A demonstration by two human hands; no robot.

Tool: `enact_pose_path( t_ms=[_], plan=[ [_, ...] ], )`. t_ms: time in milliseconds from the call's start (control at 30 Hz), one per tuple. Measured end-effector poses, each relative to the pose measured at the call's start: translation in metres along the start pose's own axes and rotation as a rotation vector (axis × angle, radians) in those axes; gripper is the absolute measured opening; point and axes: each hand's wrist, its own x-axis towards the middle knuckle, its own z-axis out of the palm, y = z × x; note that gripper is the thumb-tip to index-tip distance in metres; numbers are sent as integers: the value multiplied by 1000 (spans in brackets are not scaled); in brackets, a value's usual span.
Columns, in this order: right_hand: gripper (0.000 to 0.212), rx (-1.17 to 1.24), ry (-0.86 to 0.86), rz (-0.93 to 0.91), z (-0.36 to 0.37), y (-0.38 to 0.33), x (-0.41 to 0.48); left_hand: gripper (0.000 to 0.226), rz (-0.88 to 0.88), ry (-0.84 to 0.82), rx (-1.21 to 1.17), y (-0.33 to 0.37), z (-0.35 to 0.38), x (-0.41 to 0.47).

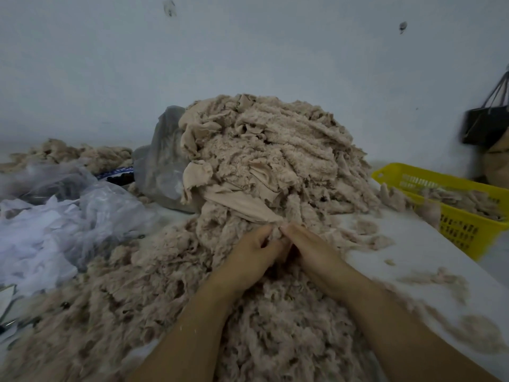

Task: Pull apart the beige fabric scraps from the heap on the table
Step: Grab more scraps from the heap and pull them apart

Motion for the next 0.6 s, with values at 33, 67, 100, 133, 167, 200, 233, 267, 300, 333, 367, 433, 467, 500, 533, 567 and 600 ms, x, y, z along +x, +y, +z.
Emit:
enact_pose_path(
  t_ms=[33,67,100,133,167,200,233,267,300,333,367,433,467,500,533,567,600],
  plan=[
    [31,22,11,-5,-1,0,1,24,1,-45,-28,1,-1,-1],
    [26,36,30,-9,-2,0,2,21,-7,-84,-45,1,-1,-2],
    [21,33,46,-11,-3,0,2,19,-22,-113,-45,1,-1,-2],
    [22,10,56,-13,-5,-1,2,17,-43,-129,-27,2,0,-3],
    [25,-29,62,-15,-6,-1,1,17,-65,-135,-2,2,0,-3],
    [26,-79,68,-24,-6,-2,1,18,-82,-133,6,2,1,-3],
    [27,-147,87,-41,-6,-3,0,22,-91,-123,-6,2,0,-4],
    [27,-224,120,-69,-6,-3,0,28,-98,-98,-32,4,1,-4],
    [26,-289,162,-101,-6,-4,0,33,-105,-49,-64,5,1,-4],
    [26,-322,205,-130,-6,-4,1,35,-120,36,-107,7,2,-3],
    [27,-332,241,-150,-6,-6,1,33,-150,156,-167,7,3,-1],
    [29,-353,269,-181,-5,-9,-2,29,-226,432,-394,9,0,4],
    [29,-364,280,-196,-6,-11,-3,31,-240,558,-583,9,-7,5],
    [28,-362,298,-206,-6,-13,-5,32,-238,666,-779,7,-17,6],
    [28,-343,320,-204,-7,-15,-6,33,-237,767,-929,4,-29,6],
    [29,-301,346,-194,-8,-16,-7,33,-236,854,-1037,1,-39,6],
    [30,-235,365,-178,-9,-17,-7,31,-232,919,-1115,-2,-46,5]
  ],
)
